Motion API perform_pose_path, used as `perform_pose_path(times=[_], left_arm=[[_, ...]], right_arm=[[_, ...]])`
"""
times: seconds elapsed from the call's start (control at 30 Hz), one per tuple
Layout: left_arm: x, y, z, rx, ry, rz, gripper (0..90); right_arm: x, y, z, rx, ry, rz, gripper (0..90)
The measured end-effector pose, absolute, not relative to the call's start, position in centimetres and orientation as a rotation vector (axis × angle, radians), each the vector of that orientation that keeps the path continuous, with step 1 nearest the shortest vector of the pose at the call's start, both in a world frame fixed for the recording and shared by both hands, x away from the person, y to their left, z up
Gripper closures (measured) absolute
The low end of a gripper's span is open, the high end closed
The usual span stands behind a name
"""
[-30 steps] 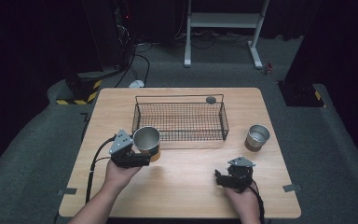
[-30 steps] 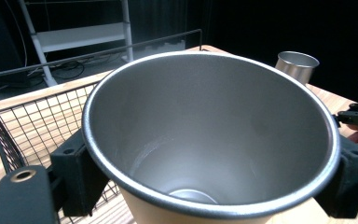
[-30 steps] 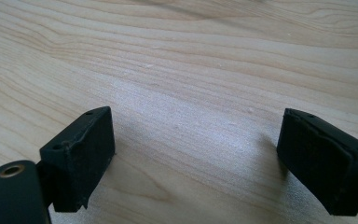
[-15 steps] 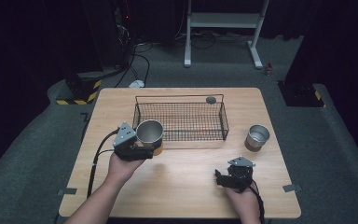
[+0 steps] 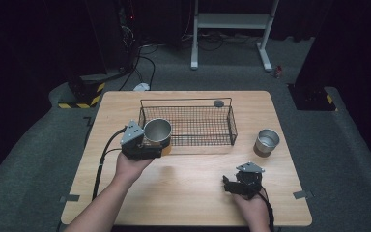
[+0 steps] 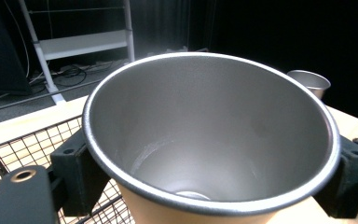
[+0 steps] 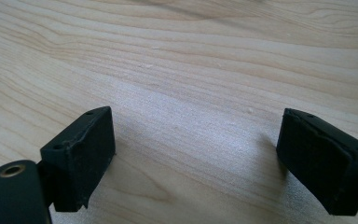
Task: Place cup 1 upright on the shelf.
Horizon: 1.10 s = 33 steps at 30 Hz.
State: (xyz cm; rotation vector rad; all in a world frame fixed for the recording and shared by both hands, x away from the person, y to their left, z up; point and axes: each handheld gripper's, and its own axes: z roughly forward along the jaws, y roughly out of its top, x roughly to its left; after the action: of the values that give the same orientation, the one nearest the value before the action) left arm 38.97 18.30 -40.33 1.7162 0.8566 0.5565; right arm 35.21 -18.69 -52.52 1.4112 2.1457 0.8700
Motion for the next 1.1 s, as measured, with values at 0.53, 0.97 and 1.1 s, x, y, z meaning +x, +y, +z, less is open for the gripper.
perform_pose_path(times=[0.53, 0.97, 1.1], left_arm=[[41.5, 18.2, -39.6, 1.717, 0.881, 0.586, 14.1], [43.1, 17.7, -39.6, 1.710, 0.896, 0.593, 14.1], [43.7, 17.2, -39.5, 1.720, 0.889, 0.599, 14.1]], right_arm=[[35.2, -18.7, -52.5, 1.410, 2.145, 0.870, 11.5], [35.2, -18.7, -52.5, 1.410, 2.144, 0.870, 11.6], [35.2, -18.7, -52.5, 1.410, 2.144, 0.870, 11.6]])
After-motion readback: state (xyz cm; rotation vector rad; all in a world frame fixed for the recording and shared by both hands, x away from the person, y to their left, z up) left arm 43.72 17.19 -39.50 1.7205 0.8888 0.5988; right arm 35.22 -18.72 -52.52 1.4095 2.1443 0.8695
